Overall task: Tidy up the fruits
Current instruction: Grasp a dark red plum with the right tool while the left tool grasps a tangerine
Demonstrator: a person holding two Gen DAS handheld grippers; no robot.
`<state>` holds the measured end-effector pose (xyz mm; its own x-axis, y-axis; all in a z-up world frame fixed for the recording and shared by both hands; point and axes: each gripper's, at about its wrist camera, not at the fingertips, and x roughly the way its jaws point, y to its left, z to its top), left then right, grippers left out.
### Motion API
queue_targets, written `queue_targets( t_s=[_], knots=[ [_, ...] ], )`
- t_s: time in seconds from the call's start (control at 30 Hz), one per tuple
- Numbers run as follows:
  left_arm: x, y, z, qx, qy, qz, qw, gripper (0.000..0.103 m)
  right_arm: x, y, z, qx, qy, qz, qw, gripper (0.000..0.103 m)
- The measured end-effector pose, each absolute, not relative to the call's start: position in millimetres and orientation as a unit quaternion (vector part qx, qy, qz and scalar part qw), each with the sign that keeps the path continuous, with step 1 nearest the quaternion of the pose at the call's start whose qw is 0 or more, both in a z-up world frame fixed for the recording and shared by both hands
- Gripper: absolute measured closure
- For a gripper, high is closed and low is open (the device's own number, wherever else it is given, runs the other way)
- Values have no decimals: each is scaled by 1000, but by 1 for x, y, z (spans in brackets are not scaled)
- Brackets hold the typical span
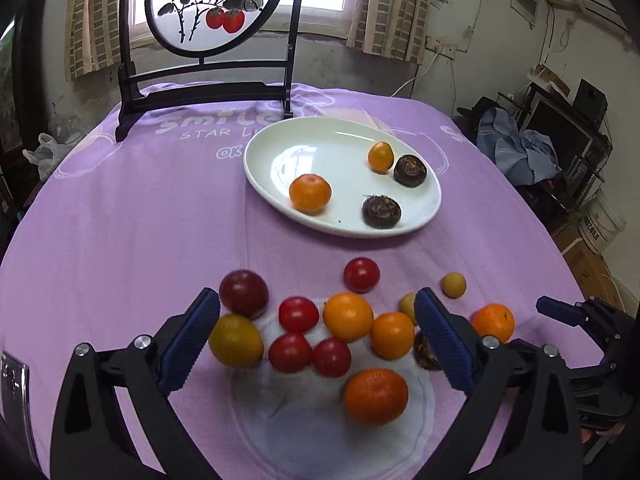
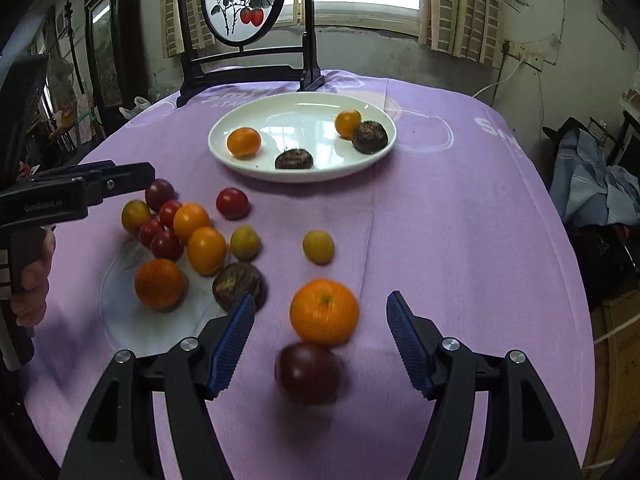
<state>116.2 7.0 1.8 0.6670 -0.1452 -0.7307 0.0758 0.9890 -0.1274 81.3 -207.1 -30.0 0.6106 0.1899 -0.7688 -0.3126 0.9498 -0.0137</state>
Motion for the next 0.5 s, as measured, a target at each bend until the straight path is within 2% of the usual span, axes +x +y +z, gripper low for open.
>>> queue_targets(
  t_s=[0.43,0.47,0.5],
  knots=[
    [83,-3,-23,-17,420,-74,904,7,78,-201,-72,-74,461,96,879,34],
    [83,-4,-24,-15,423,-77,903,7,79,-200,-73,-75,461,93,879,37],
    [82,-5,-26,-12,426,-78,901,7,80,-199,-74,-75,461,96,879,51]
  ],
)
